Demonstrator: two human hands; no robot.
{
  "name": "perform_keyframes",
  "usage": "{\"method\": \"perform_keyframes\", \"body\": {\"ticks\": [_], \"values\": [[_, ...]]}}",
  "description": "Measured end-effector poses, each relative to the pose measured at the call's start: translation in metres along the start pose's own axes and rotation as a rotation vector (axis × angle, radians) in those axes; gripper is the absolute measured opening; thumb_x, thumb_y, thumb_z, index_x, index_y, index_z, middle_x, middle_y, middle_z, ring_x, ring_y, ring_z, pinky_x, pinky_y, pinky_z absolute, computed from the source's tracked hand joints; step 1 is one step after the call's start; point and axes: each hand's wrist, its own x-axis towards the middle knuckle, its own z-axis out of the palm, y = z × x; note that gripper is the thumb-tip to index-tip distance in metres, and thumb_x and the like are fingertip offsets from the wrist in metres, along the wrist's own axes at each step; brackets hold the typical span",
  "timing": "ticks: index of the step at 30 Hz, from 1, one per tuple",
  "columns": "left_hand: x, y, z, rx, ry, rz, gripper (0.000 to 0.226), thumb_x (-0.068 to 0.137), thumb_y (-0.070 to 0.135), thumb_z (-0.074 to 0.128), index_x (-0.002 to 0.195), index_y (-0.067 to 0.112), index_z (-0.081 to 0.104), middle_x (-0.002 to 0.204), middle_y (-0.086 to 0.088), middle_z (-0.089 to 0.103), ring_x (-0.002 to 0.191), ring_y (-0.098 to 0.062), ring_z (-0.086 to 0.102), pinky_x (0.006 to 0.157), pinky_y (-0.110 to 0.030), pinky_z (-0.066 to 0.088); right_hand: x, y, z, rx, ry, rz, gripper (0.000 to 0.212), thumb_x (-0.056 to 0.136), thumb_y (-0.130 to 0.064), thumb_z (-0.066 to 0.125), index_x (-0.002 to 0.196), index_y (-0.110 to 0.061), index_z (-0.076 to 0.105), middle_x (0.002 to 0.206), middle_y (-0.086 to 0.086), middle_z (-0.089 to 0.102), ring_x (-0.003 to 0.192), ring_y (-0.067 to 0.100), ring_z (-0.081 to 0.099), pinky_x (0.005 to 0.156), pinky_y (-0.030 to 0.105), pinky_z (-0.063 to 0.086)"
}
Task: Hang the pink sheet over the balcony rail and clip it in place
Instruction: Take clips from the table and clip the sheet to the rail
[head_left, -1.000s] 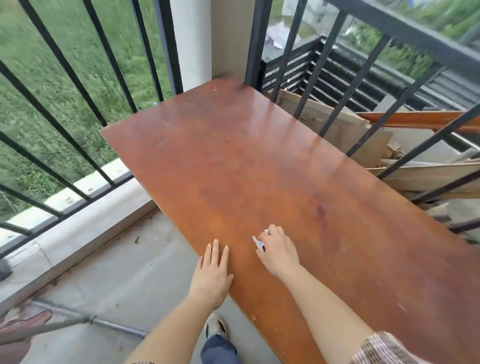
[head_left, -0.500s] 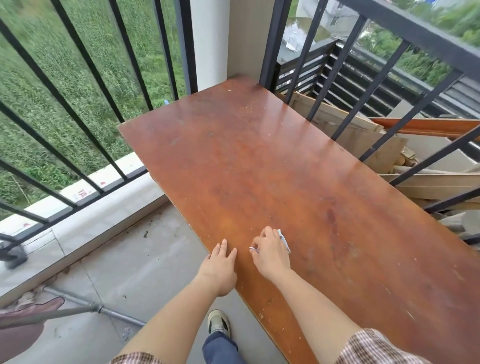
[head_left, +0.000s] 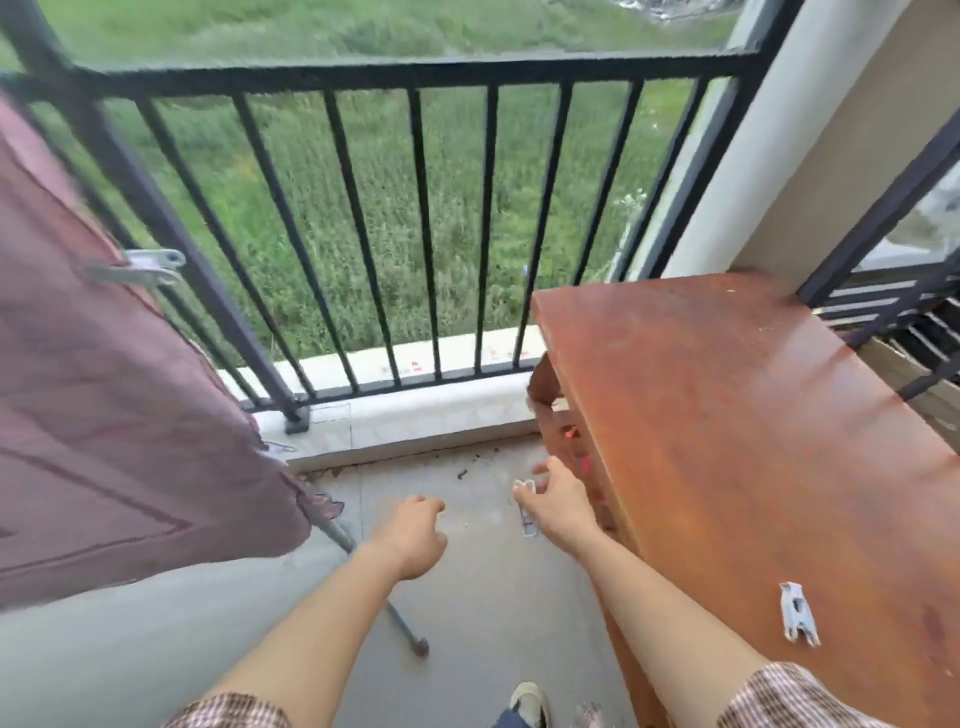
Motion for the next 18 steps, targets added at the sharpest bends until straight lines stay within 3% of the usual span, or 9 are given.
{"method": "perform_keyframes", "body": {"ticks": [2,4,8,10,12,15,18], "values": [[-0.016,-0.047,-0.02,-0.05,0.062,-0.037,0.047,0.092,0.024,0.044,0.139,0.019,0.042,0.143,-0.005,0.04,0.13,-0.025,0.042,0.105,-0.036,0.037,-0.003,-0.041,0.036,0.029,-0.056,-0.04,0.033,0.086,-0.022,0.066,0.114,-0.008,0.056,0.087,0.0,0.064,0.083,0.014,0.052,0.065,0.022,0.032],[-0.037,-0.096,-0.041,-0.107,0.134,-0.067,0.044,0.09,0.025,0.046,0.134,0.019,0.049,0.139,-0.007,0.045,0.127,-0.026,0.044,0.103,-0.036,0.039,-0.008,-0.083,0.079,0.032,-0.132,-0.081,0.032,0.081,-0.021,0.07,0.107,-0.005,0.063,0.093,0.005,0.063,0.085,0.015,0.054,0.066,0.023,0.036],[-0.091,-0.19,-0.074,-0.229,0.259,-0.142,0.034,0.088,0.021,0.051,0.12,0.014,0.062,0.126,-0.009,0.057,0.116,-0.028,0.054,0.094,-0.032,0.045,-0.03,-0.163,0.166,-0.081,-0.263,-0.226,0.01,0.075,-0.015,0.069,0.071,-0.007,0.066,0.064,0.009,0.06,0.059,0.015,0.051,0.052,0.024,0.037],[-0.123,-0.243,-0.09,-0.263,0.298,-0.22,0.035,0.086,0.024,0.052,0.119,0.018,0.062,0.123,-0.007,0.058,0.116,-0.028,0.055,0.093,-0.031,0.046,-0.043,-0.208,0.211,-0.119,-0.313,-0.311,0.013,0.074,-0.014,0.069,0.064,-0.01,0.062,0.056,0.005,0.054,0.051,0.011,0.045,0.047,0.024,0.034],[-0.154,-0.298,-0.104,-0.315,0.374,-0.268,0.036,0.081,0.026,0.051,0.114,0.02,0.064,0.118,-0.007,0.062,0.113,-0.028,0.057,0.092,-0.032,0.048,-0.058,-0.255,0.255,-0.12,-0.362,-0.408,0.019,0.072,-0.016,0.071,0.06,-0.008,0.058,0.056,0.001,0.047,0.053,0.011,0.041,0.051,0.026,0.031],[-0.202,-0.373,-0.125,-0.345,0.417,-0.376,0.031,0.091,0.017,0.05,0.118,0.009,0.063,0.124,-0.01,0.06,0.112,-0.027,0.057,0.089,-0.029,0.046,-0.084,-0.325,0.318,-0.167,-0.485,-0.566,0.021,0.076,-0.018,0.07,0.06,-0.005,0.062,0.058,0.008,0.057,0.056,0.012,0.048,0.055,0.027,0.035],[-0.242,-0.442,-0.144,-0.438,0.549,-0.498,0.025,0.09,0.019,0.053,0.111,0.016,0.066,0.116,-0.007,0.064,0.106,-0.028,0.061,0.086,-0.031,0.05,-0.107,-0.397,0.376,-0.124,-0.608,-0.659,0.021,0.075,-0.014,0.074,0.057,-0.011,0.062,0.058,0.009,0.062,0.059,0.015,0.054,0.059,0.03,0.043]]}}
